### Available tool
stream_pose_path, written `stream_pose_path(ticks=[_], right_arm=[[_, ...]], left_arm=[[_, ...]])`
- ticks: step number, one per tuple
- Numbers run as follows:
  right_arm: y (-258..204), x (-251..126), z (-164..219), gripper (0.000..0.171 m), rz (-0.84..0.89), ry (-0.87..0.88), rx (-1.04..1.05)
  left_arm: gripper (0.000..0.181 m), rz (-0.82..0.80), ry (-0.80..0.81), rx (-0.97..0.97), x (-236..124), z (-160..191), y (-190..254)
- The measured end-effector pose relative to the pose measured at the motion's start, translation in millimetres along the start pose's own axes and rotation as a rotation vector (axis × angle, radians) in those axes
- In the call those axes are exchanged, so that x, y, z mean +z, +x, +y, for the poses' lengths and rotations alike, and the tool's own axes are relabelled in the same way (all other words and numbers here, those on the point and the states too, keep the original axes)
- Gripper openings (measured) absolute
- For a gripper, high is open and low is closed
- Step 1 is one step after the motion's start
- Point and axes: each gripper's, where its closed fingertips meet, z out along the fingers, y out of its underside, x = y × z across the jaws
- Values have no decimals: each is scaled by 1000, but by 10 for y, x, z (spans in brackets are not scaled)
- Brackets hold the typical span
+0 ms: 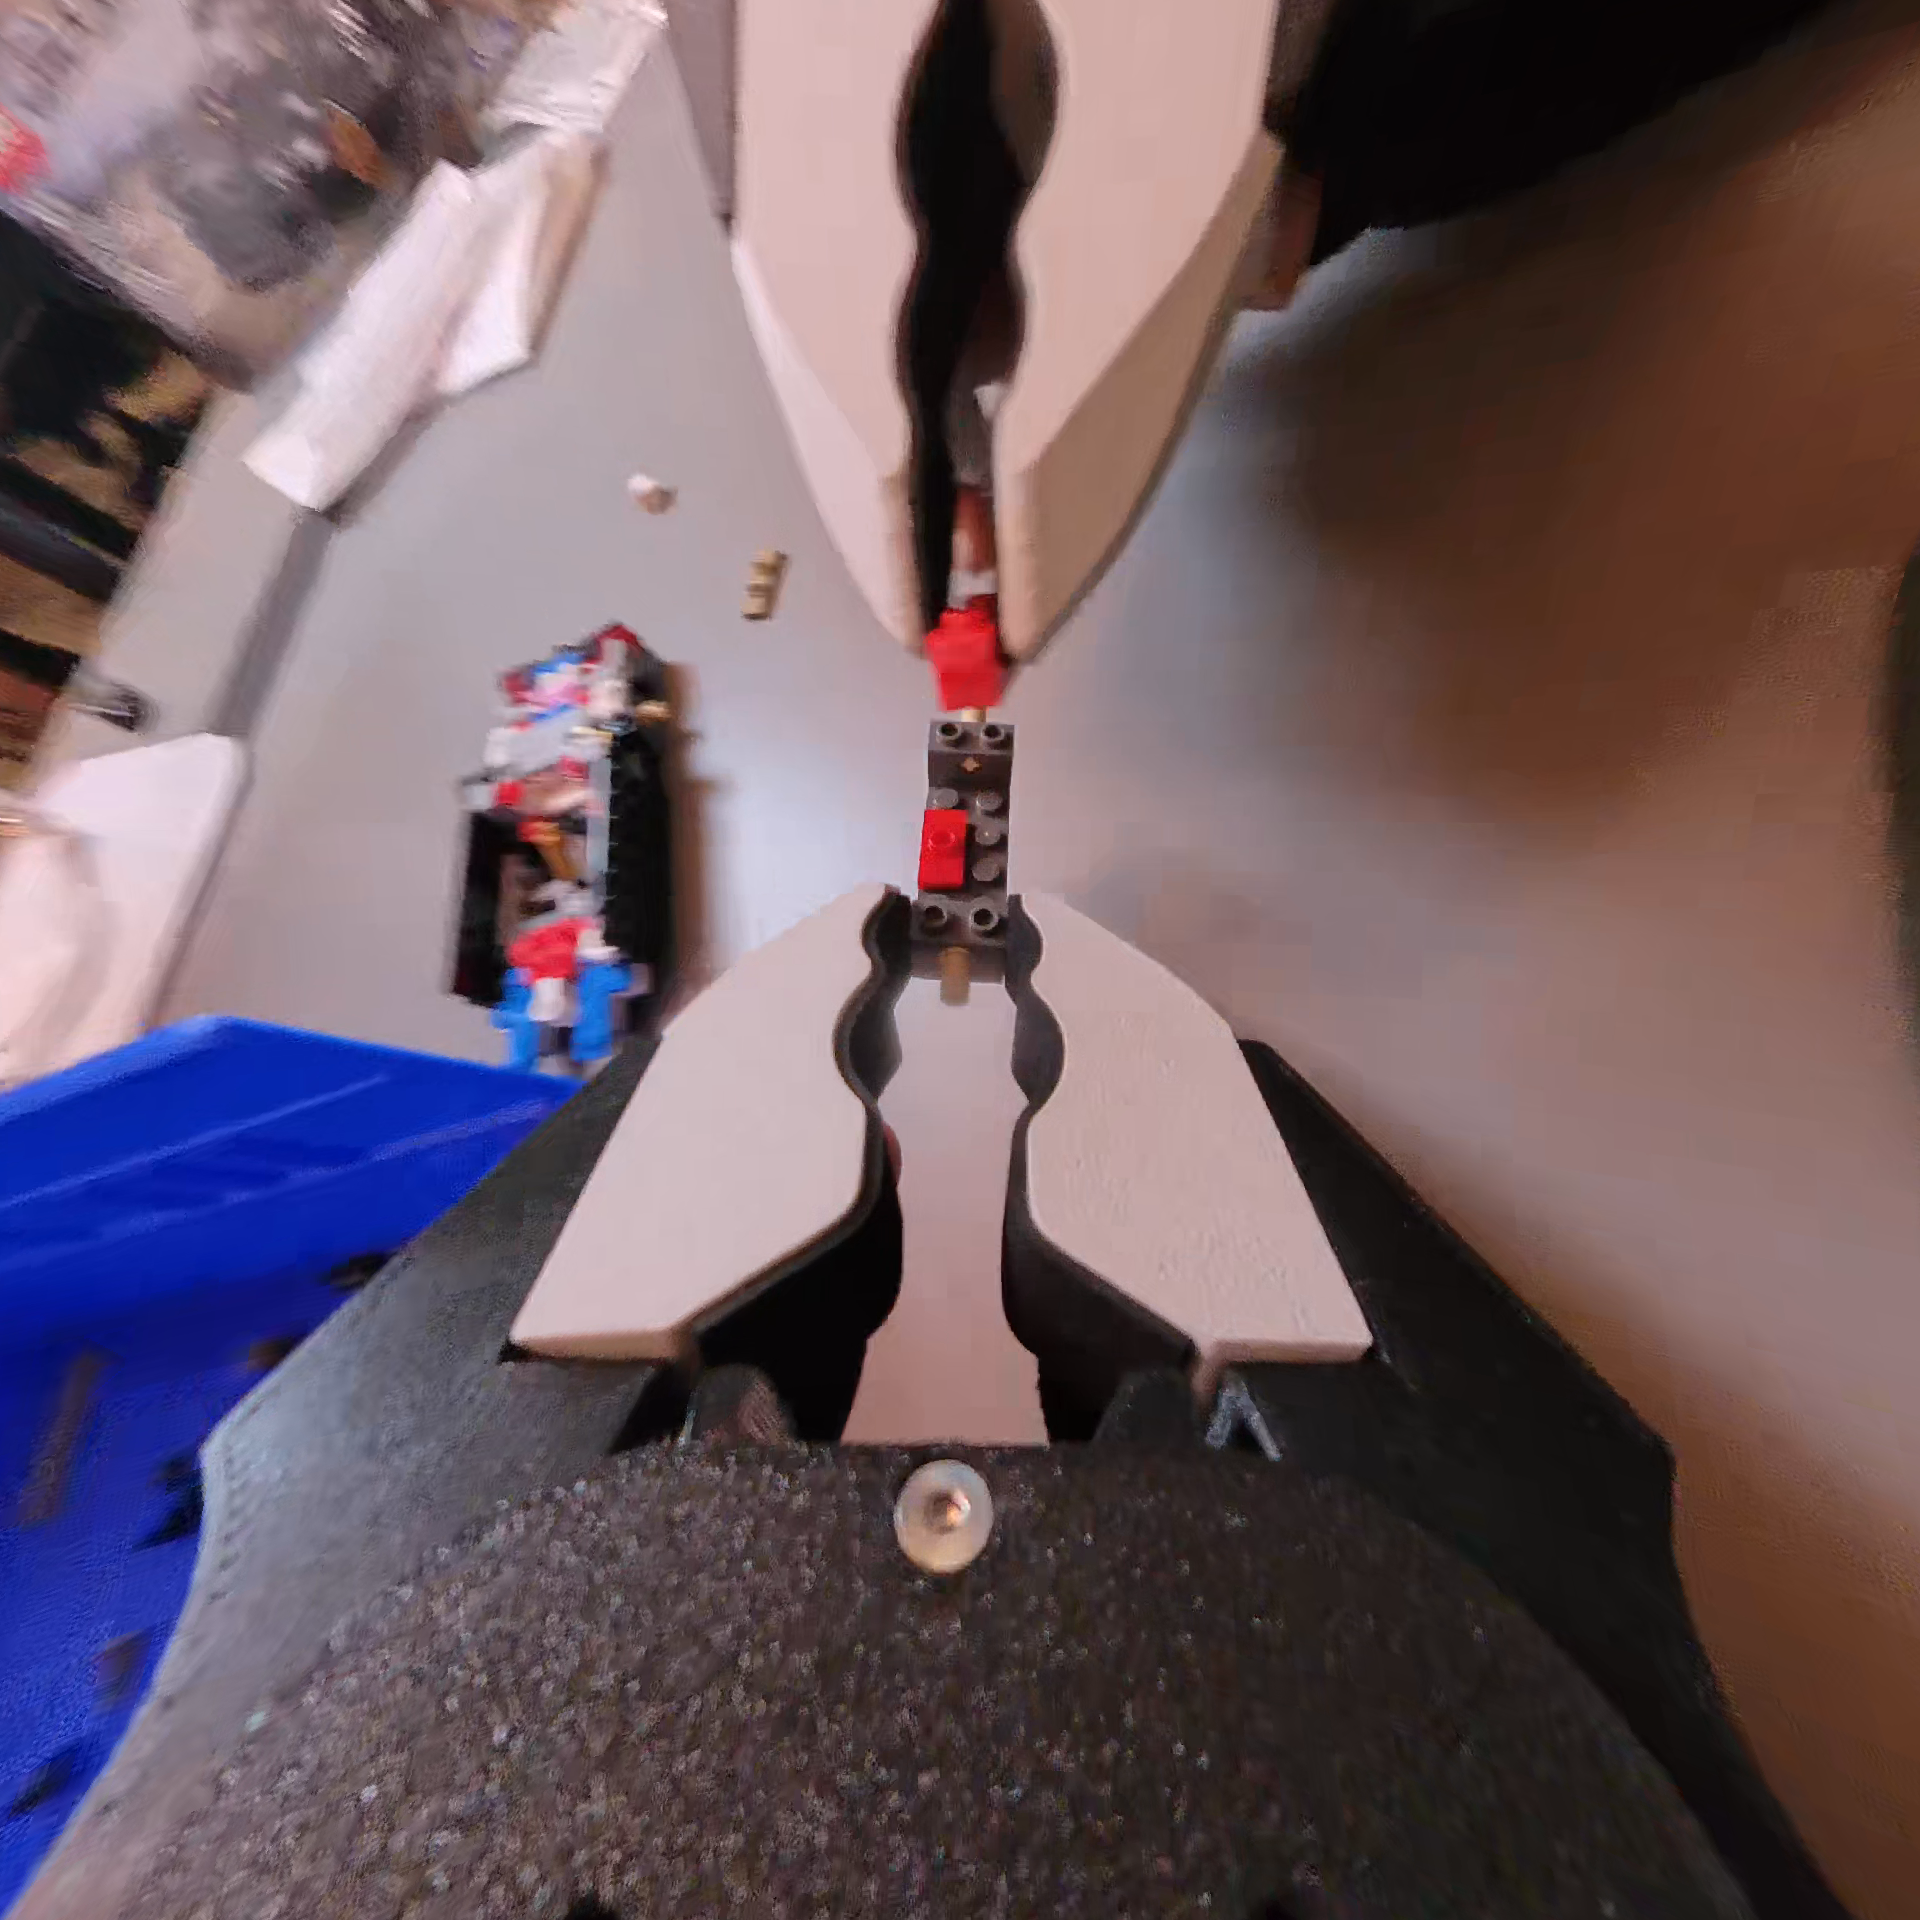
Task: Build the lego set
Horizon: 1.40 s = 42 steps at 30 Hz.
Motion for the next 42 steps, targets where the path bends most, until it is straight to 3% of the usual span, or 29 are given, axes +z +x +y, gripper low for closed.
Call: stream_pose_path(ticks=[6,9,14,18,23,31,33,34,37,39,42], right_arm=[[-25,24,140,8,-31,-54,16],[-2,30,150,8,-5,-59,-11],[-25,51,95,8,28,-39,-86],[-51,72,55,8,13,-12,-42],[-54,65,7,8,1,21,-15],[-60,39,-82,8,-13,71,25],[15,34,-77,9,31,62,32],[57,26,-37,16,51,38,26],[53,39,191,15,14,-83,39],[13,103,389,17,-3,-196,16],[-38,206,615,19,-23,-334,7]], left_arm=[[20,172,-84,-122,193,227,268],[35,182,15,-197,107,71,190],[23,301,292,-499,-151,-313,14],[12,255,341,-388,-217,-406,24],[17,254,339,-355,-252,-425,34],[8,236,318,-285,-258,-443,78],[8,183,301,-278,-286,-427,-25],[8,91,276,-269,-307,-372,-174],[8,-282,140,-266,-486,-45,-806],[8,-445,15,-332,-593,249,-1088],[13,-447,-104,-422,-573,534,-1140]])
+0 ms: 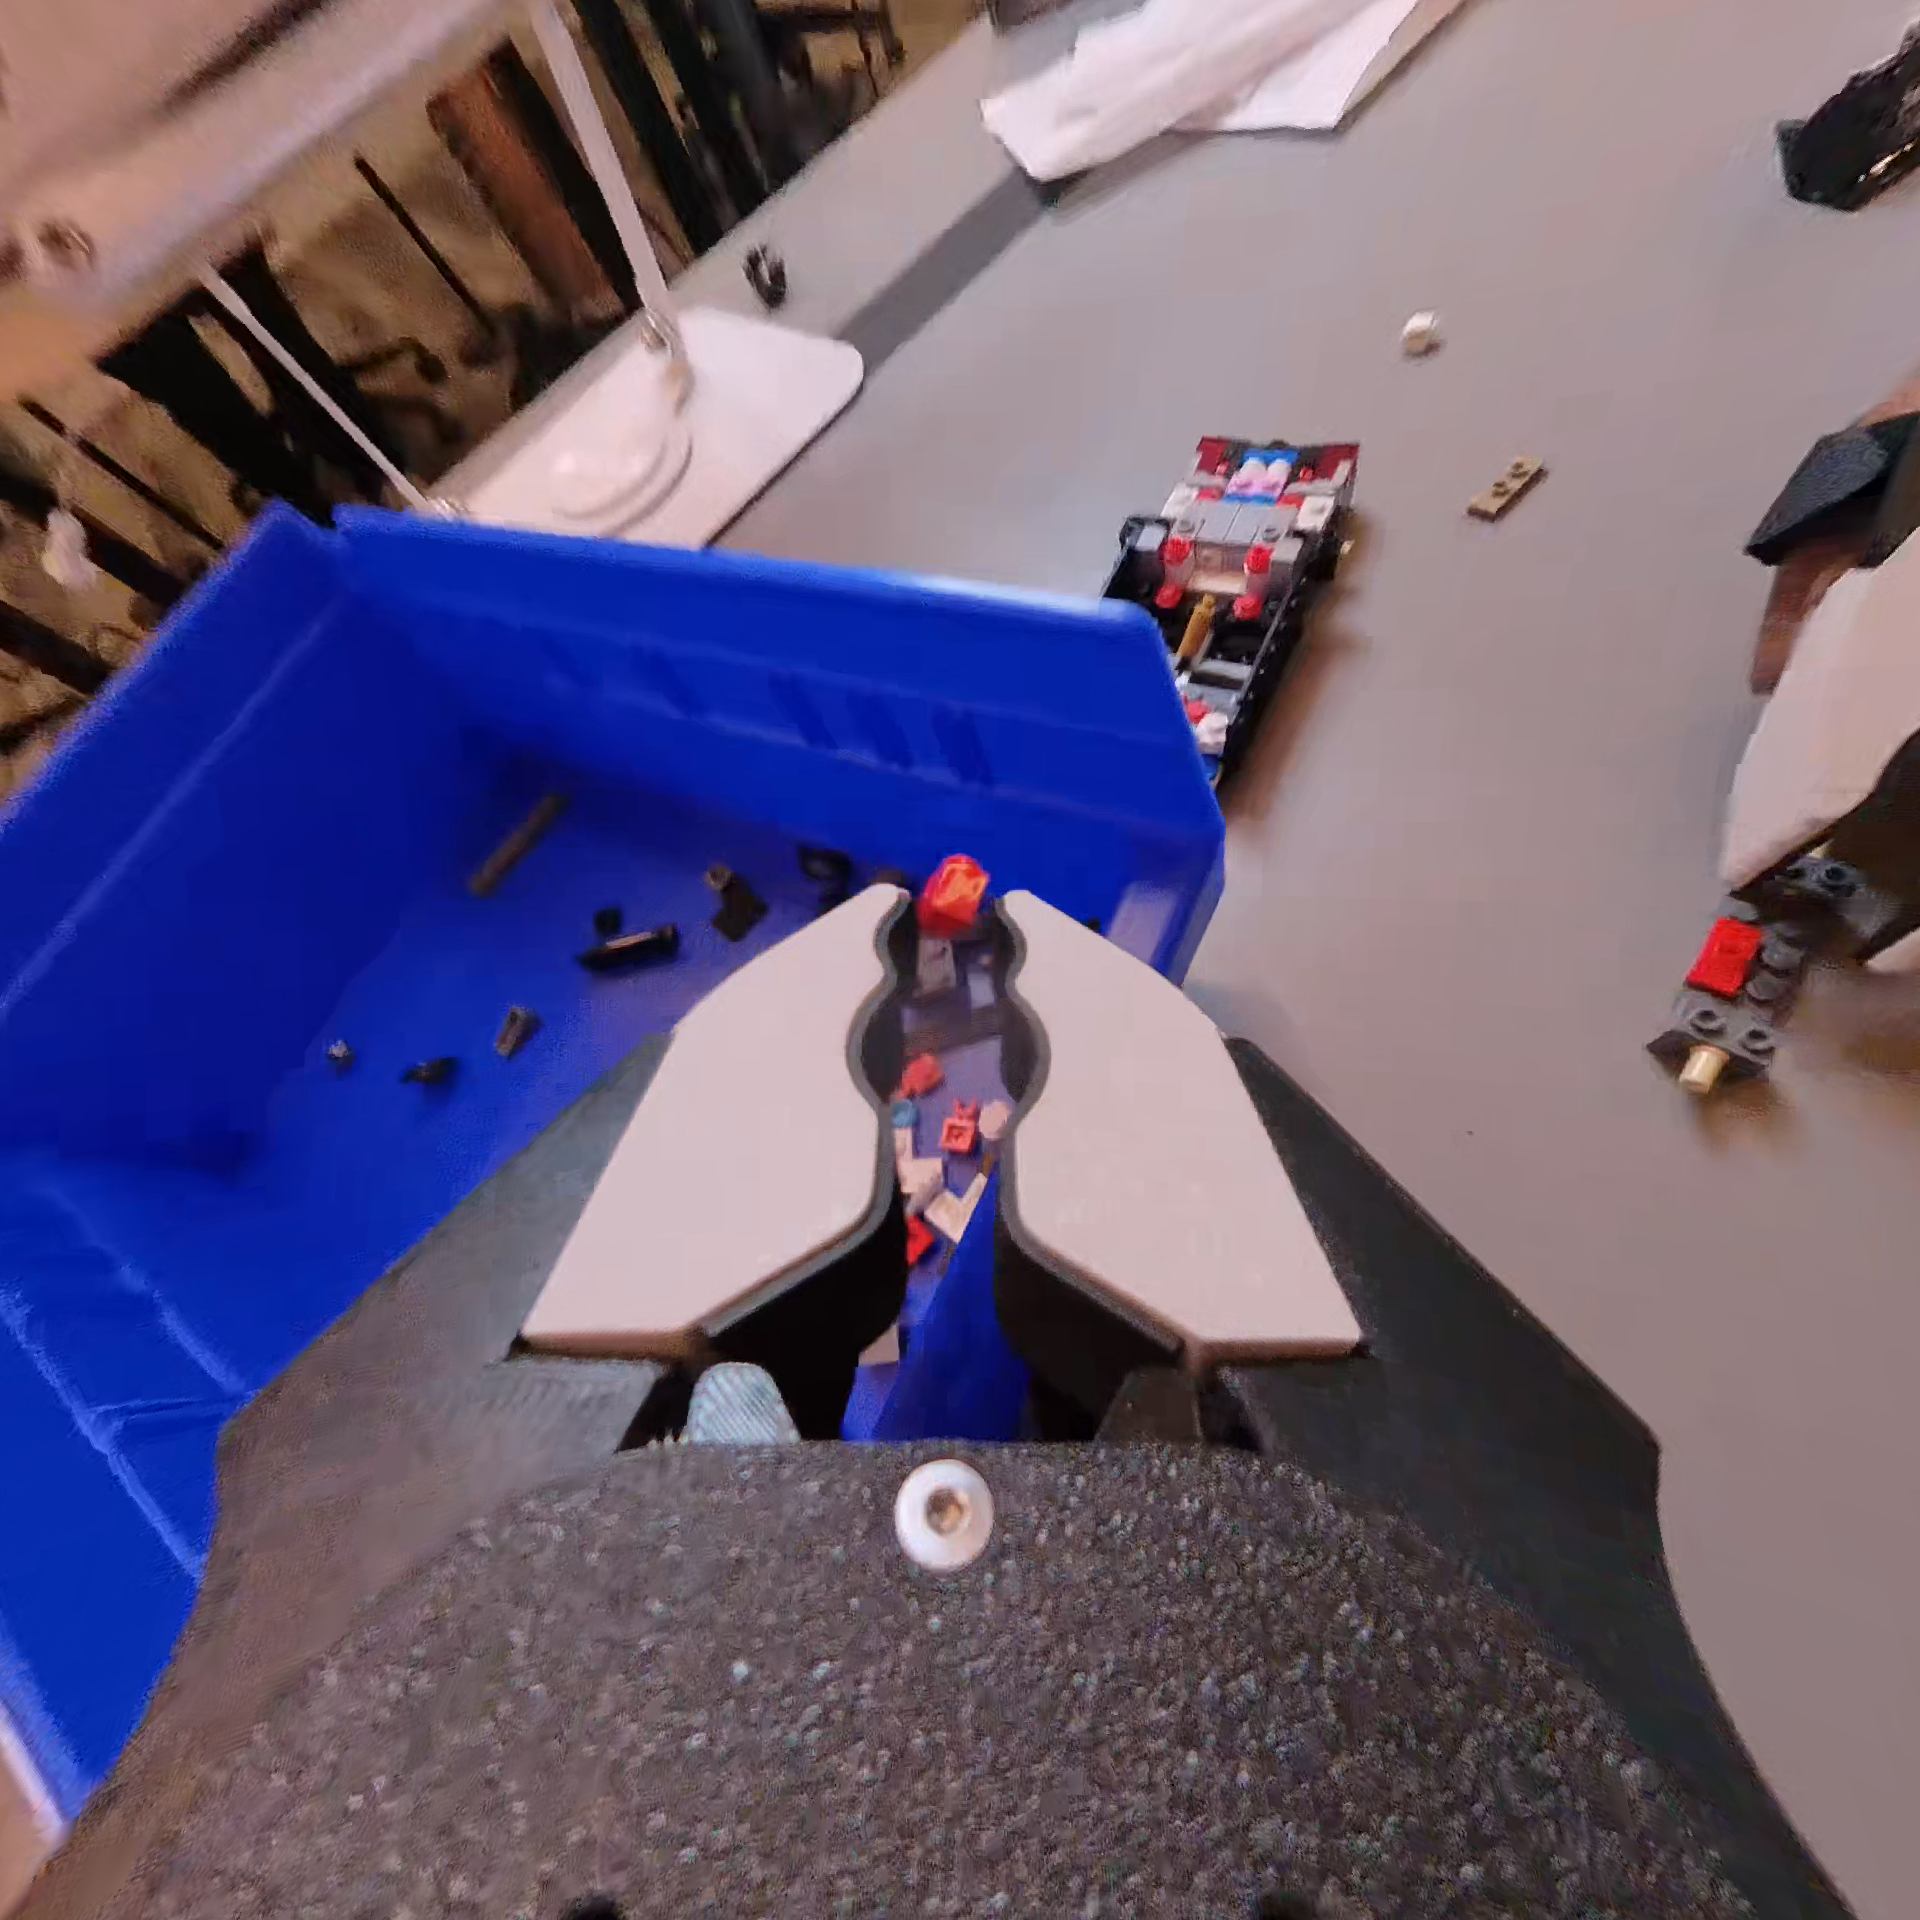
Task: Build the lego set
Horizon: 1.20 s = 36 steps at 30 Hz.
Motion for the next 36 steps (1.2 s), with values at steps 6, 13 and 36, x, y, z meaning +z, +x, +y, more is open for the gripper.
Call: stream_pose_path(ticks=[6,13,36], right_arm=[[5,100,142,21,-9,-153,-32],[36,105,141,16,8,-188,-44],[-122,-123,-334,7,30,136,-147]], left_arm=[[53,46,-92,-48,58,144,24],[28,440,140,152,-206,-192,824],[18,682,273,376,-353,-163,1612]])
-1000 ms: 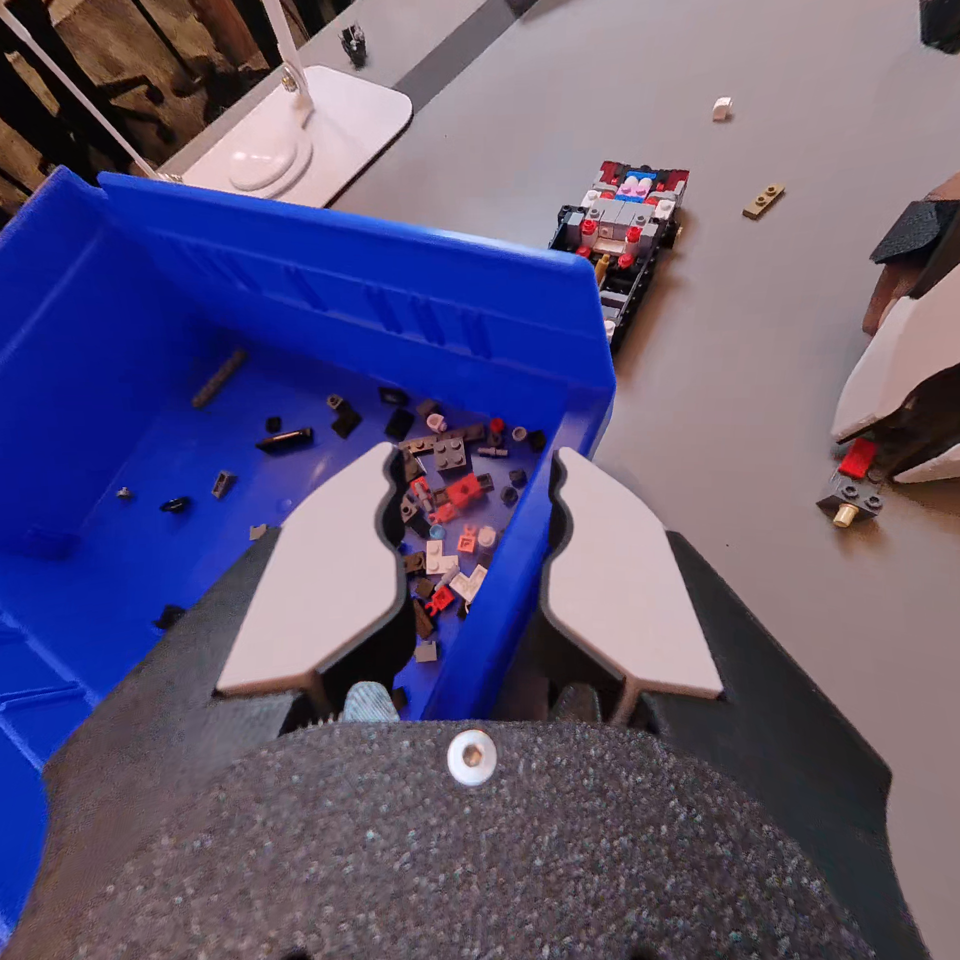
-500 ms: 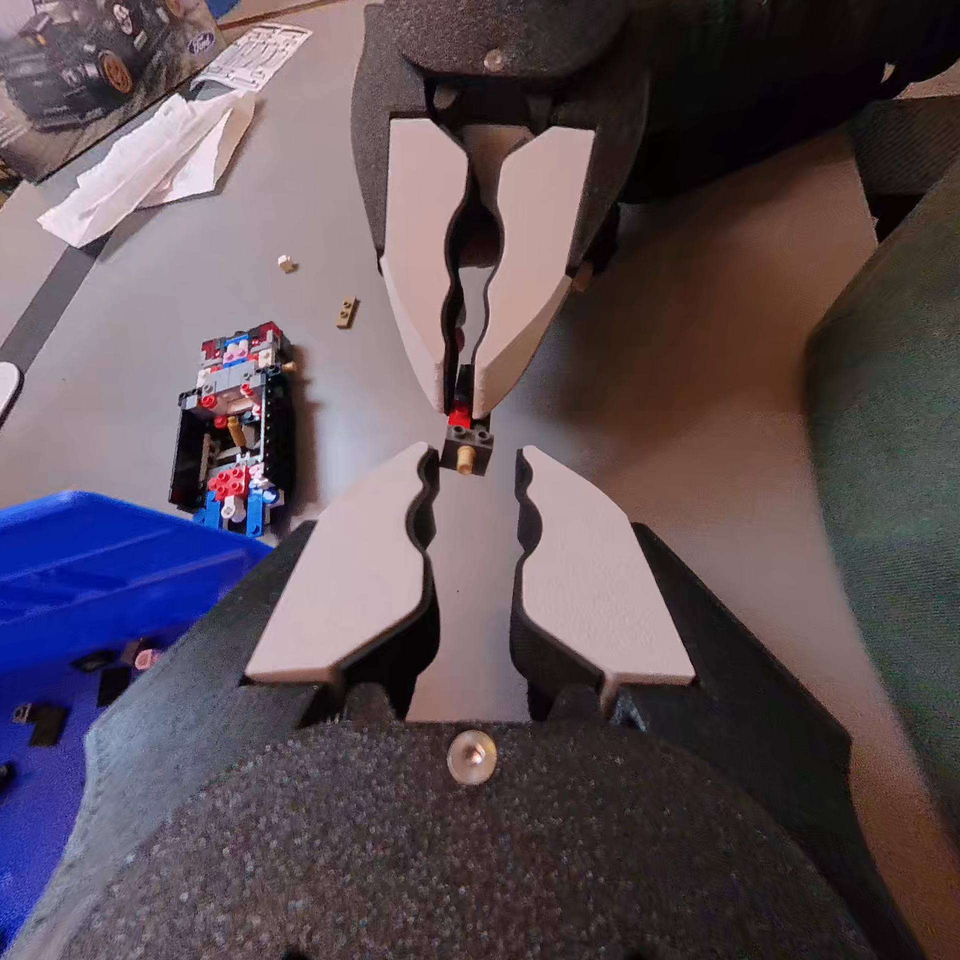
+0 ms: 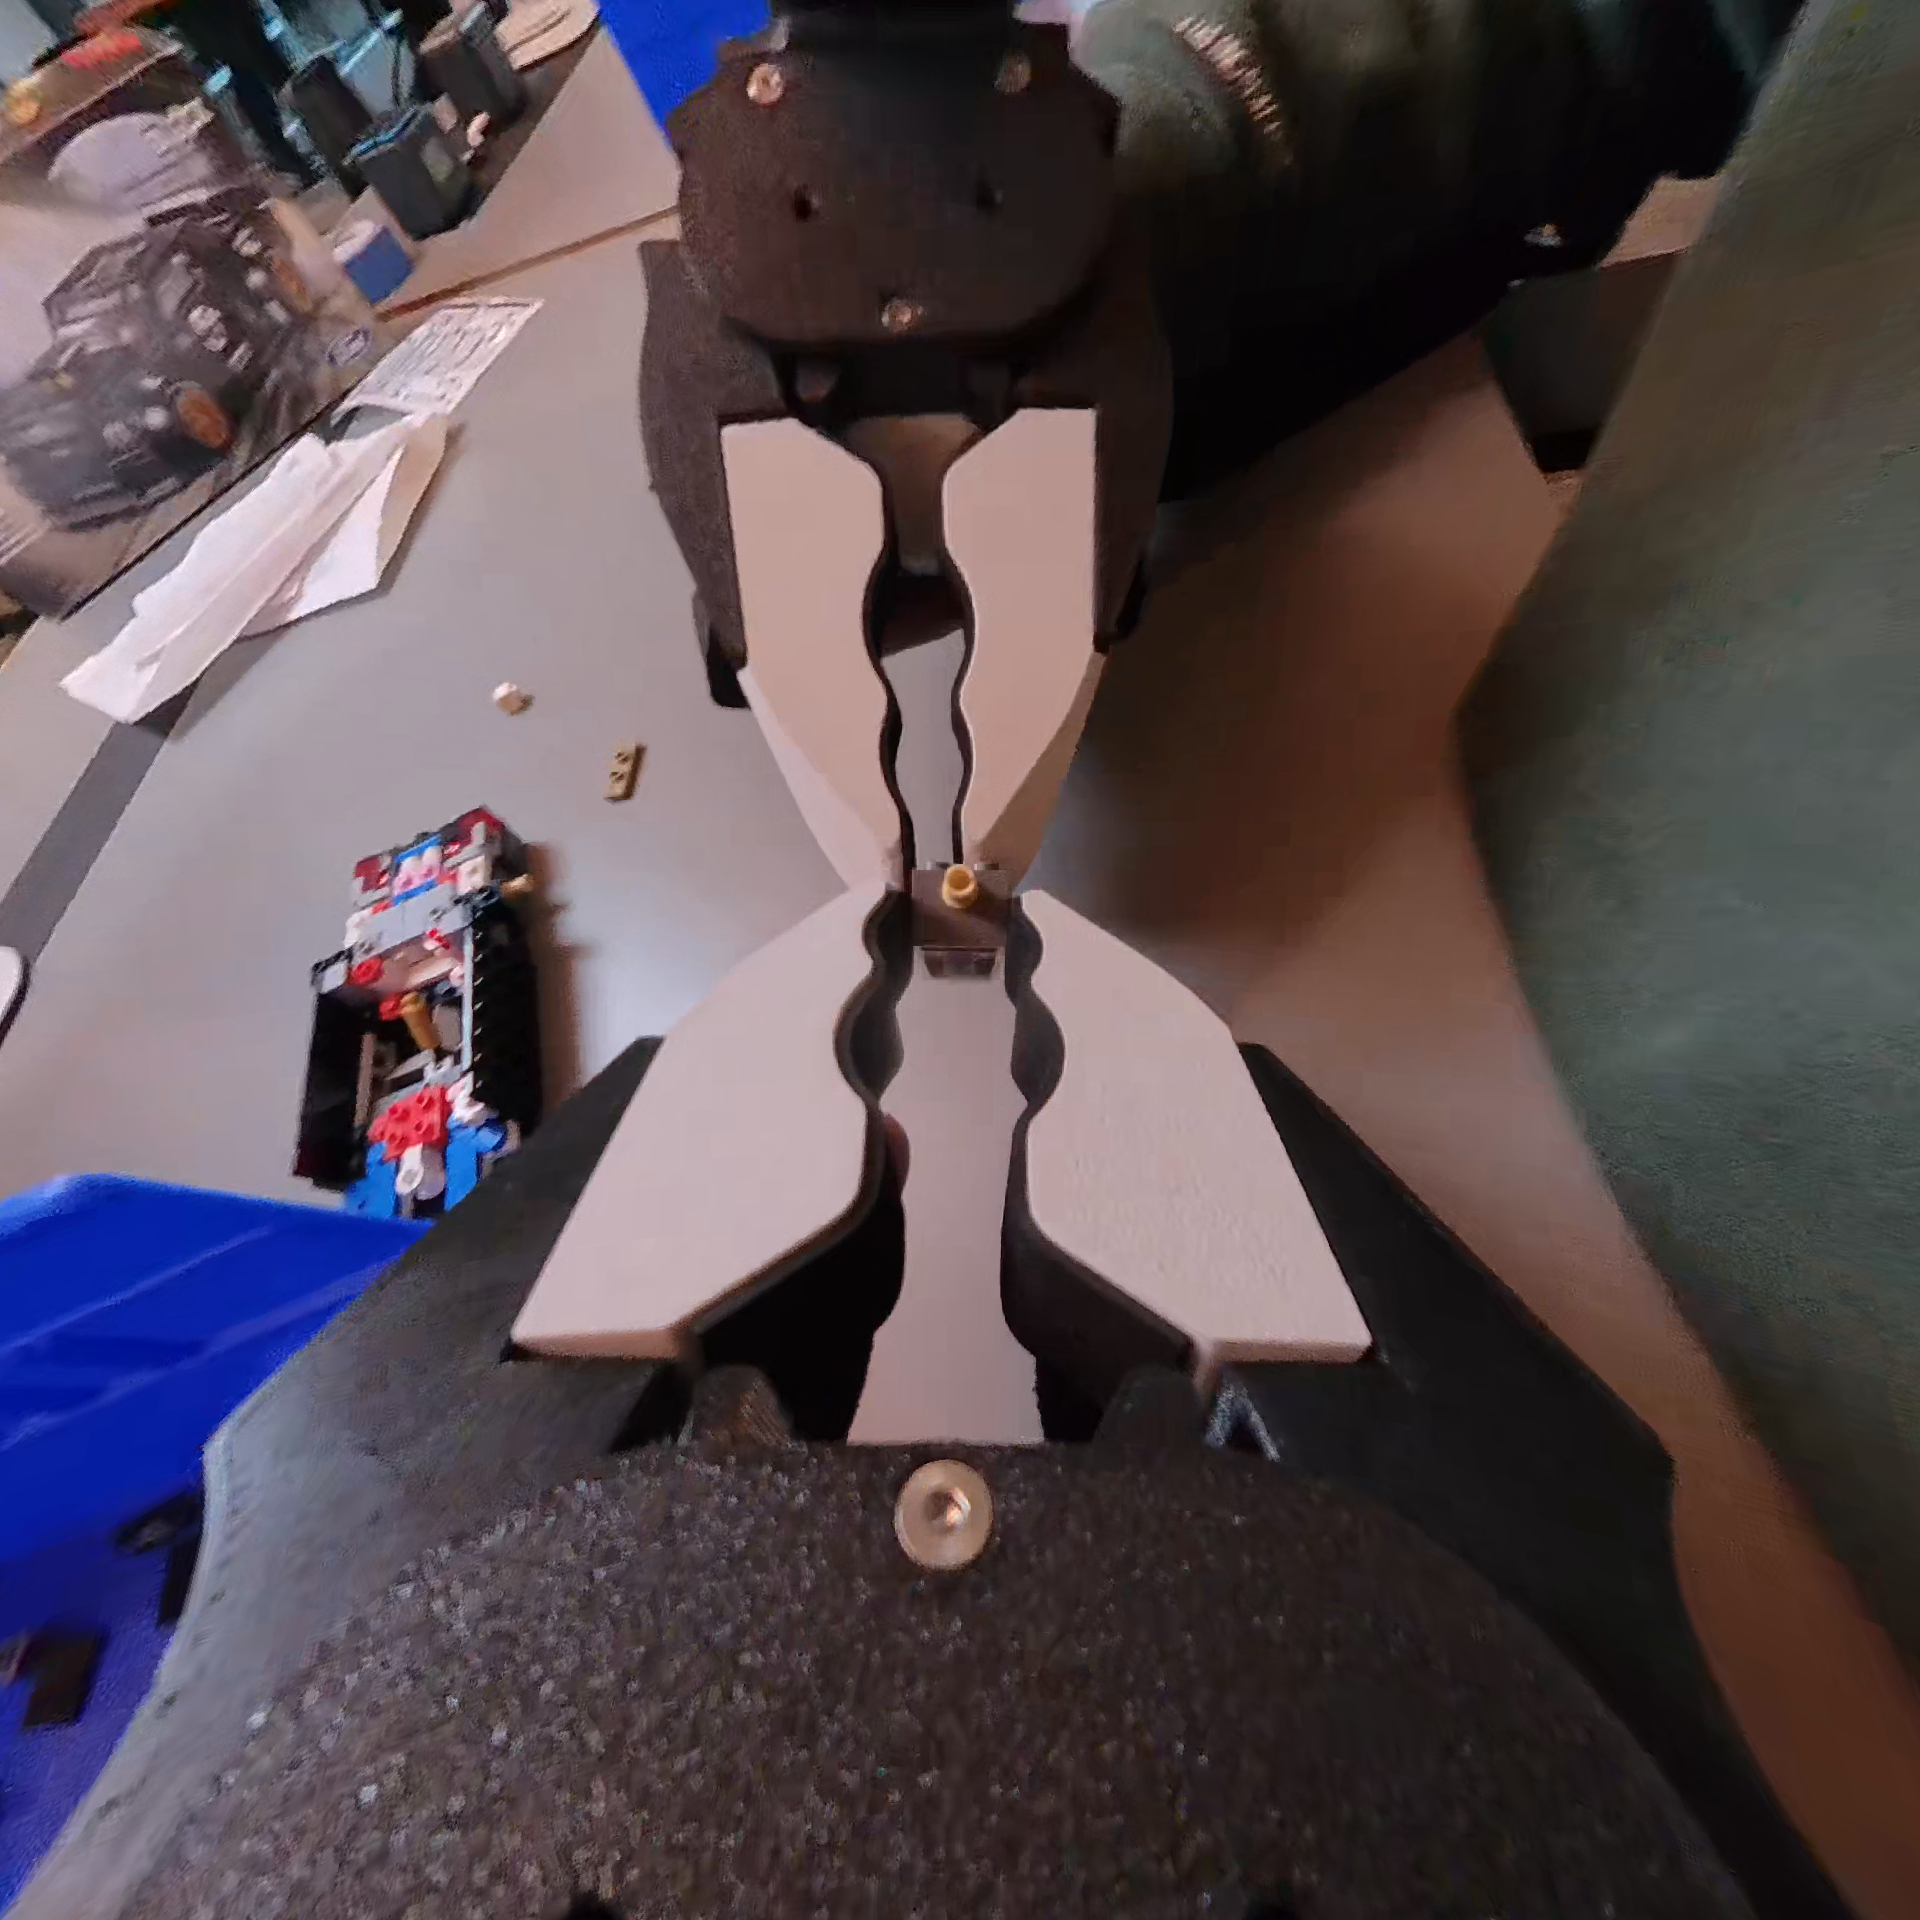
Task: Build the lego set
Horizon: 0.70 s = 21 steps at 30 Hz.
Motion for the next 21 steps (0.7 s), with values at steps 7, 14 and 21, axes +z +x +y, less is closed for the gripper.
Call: stream_pose_path(ticks=[7,14,21], right_arm=[[-50,-67,-140,0,-39,84,35],[65,-139,-54,0,-22,98,98],[-174,-97,-325,25,-127,204,107]], left_arm=[[18,184,154,72,-82,-203,349],[18,113,225,98,-157,-212,184],[18,159,417,-16,-312,-446,147]])
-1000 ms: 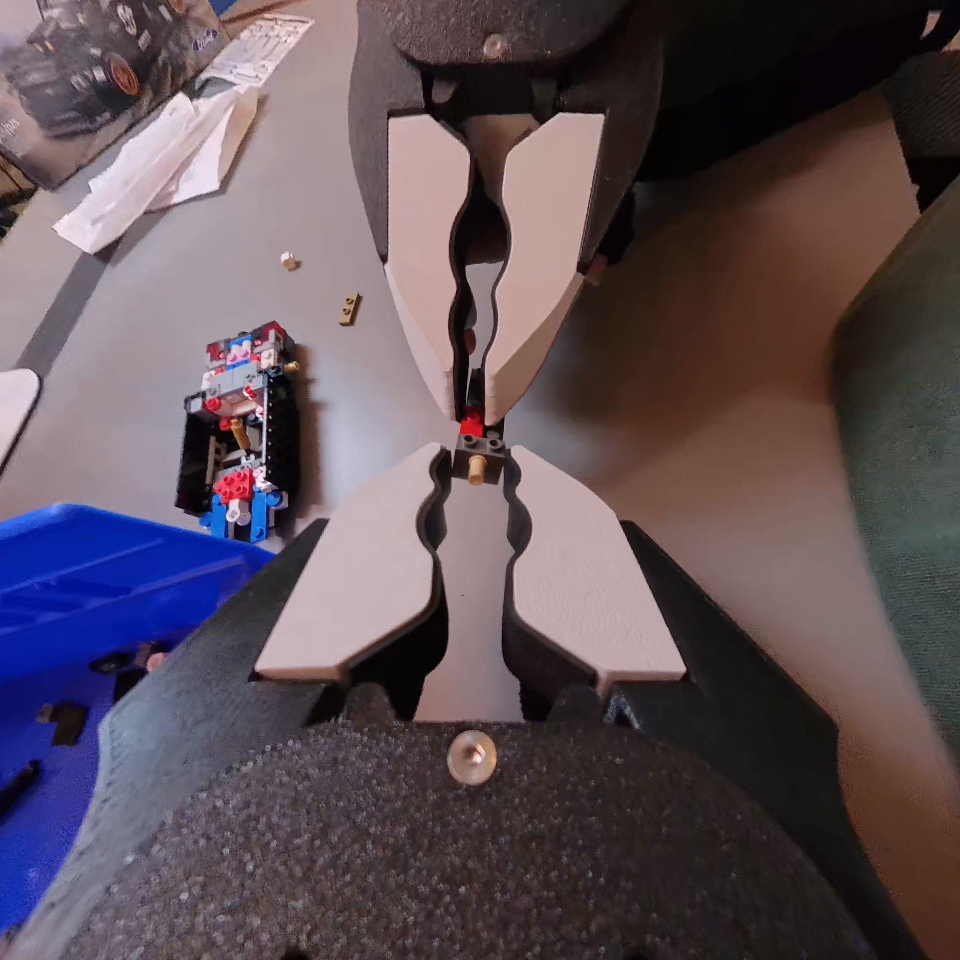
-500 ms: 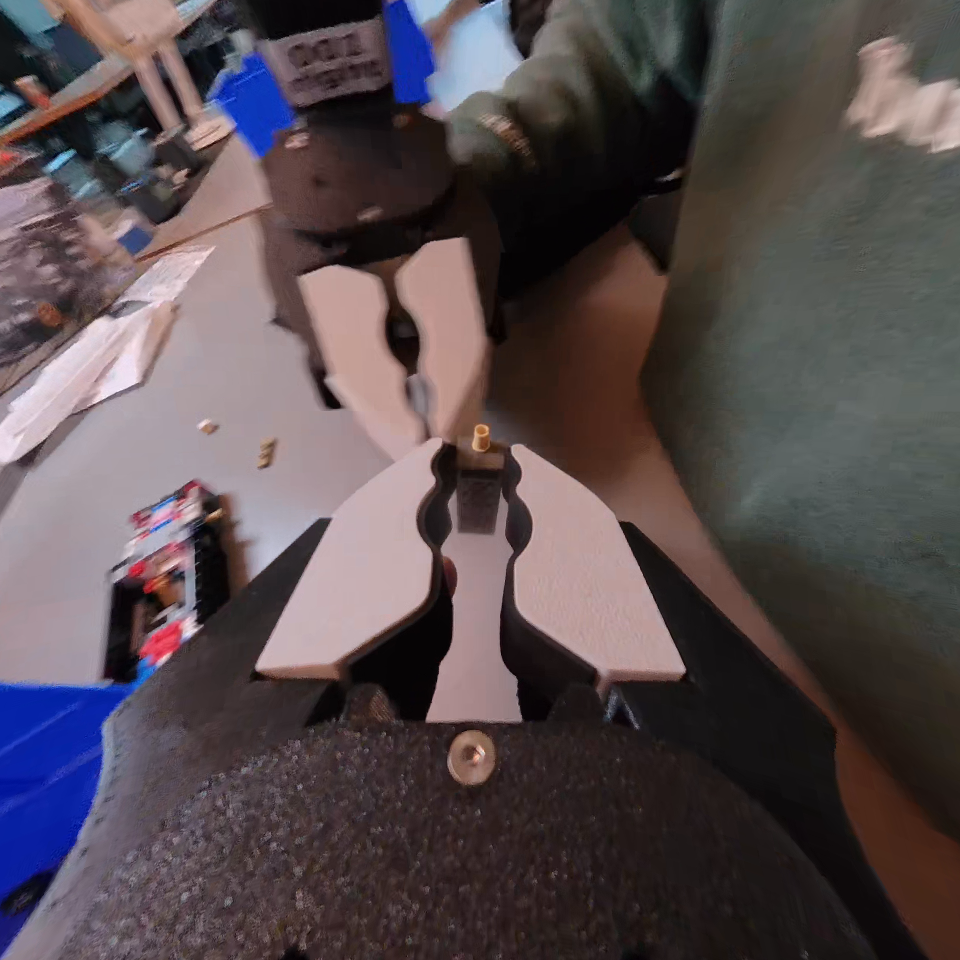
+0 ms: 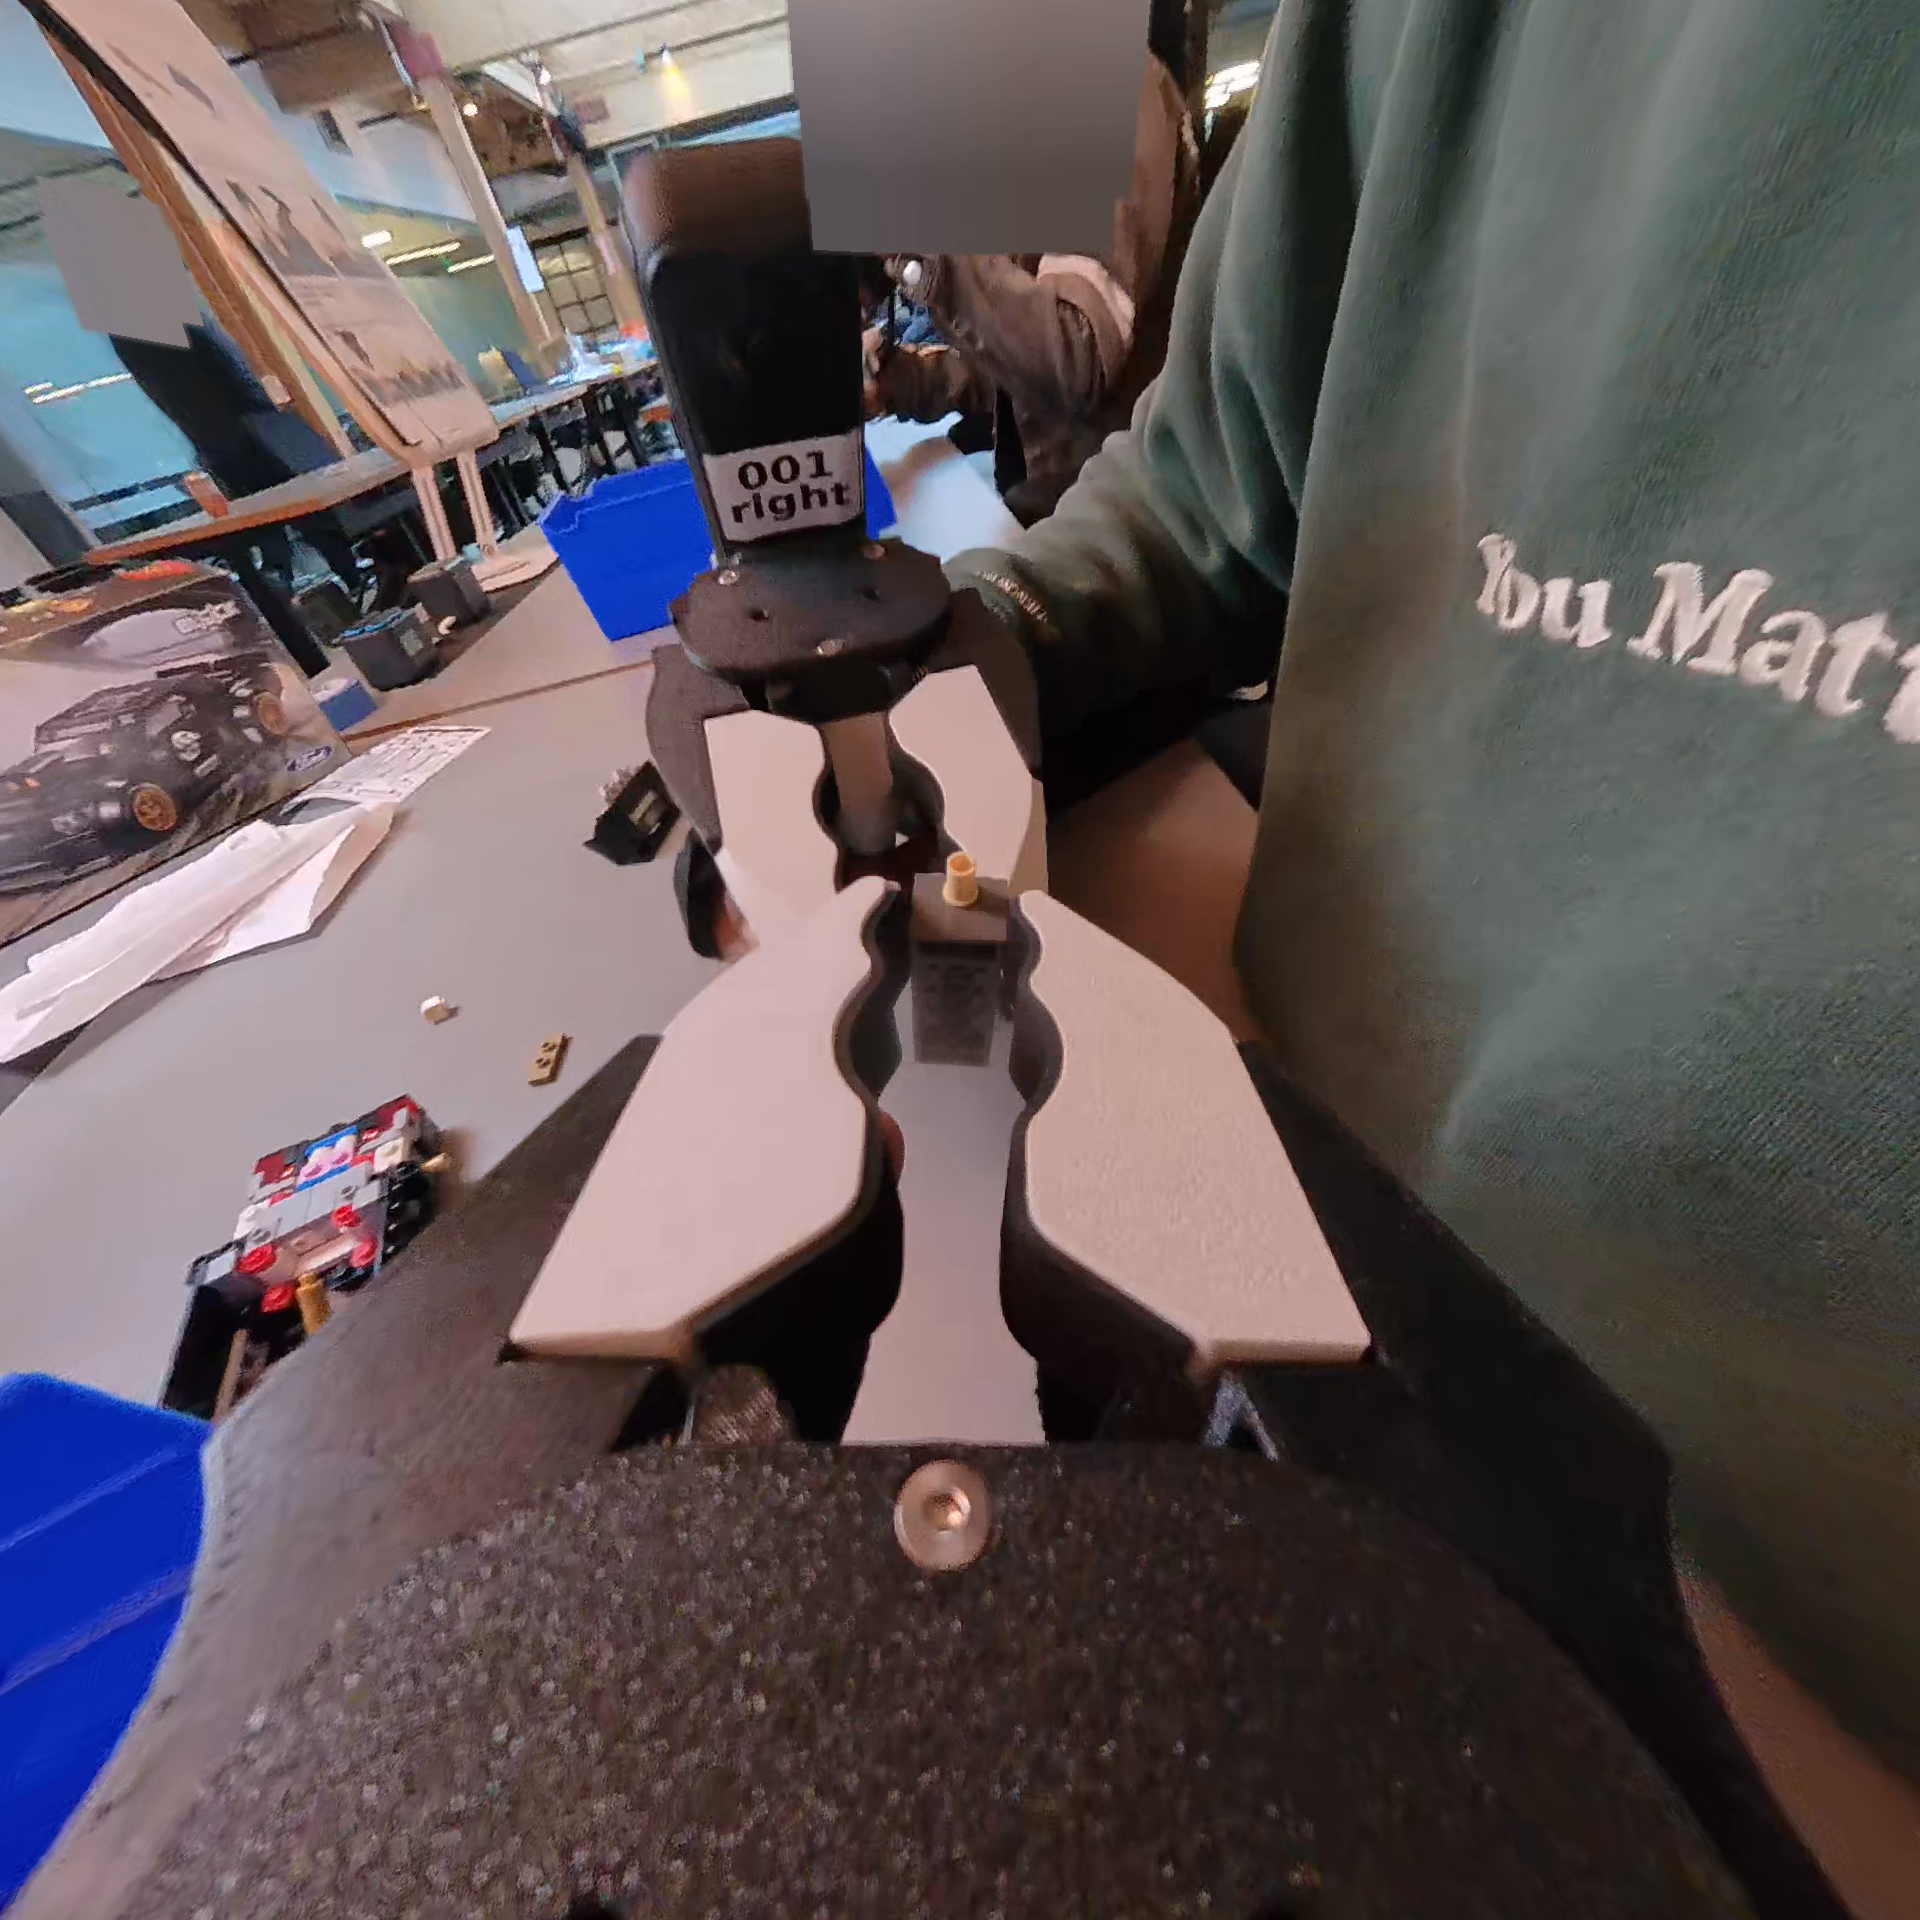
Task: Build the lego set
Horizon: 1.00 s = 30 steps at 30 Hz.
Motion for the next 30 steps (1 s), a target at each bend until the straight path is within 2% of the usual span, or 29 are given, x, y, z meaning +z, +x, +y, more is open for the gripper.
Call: stream_pose_path(ticks=[3,7,11,15,20,30], right_arm=[[-82,46,-59,16,-27,33,-6],[-64,5,-48,15,-54,25,66],[195,-54,-45,15,69,24,152],[442,-101,-1,15,242,-5,149],[580,-93,83,15,372,-78,118],[650,-148,74,13,410,-61,99]], left_arm=[[18,44,44,-25,10,-55,67],[18,38,45,-70,0,-41,26],[20,-78,45,-199,-54,3,-242],[26,-178,18,-278,-44,83,-416],[14,-298,-30,-360,-13,218,-581],[6,-299,-23,-568,-40,296,-662]])
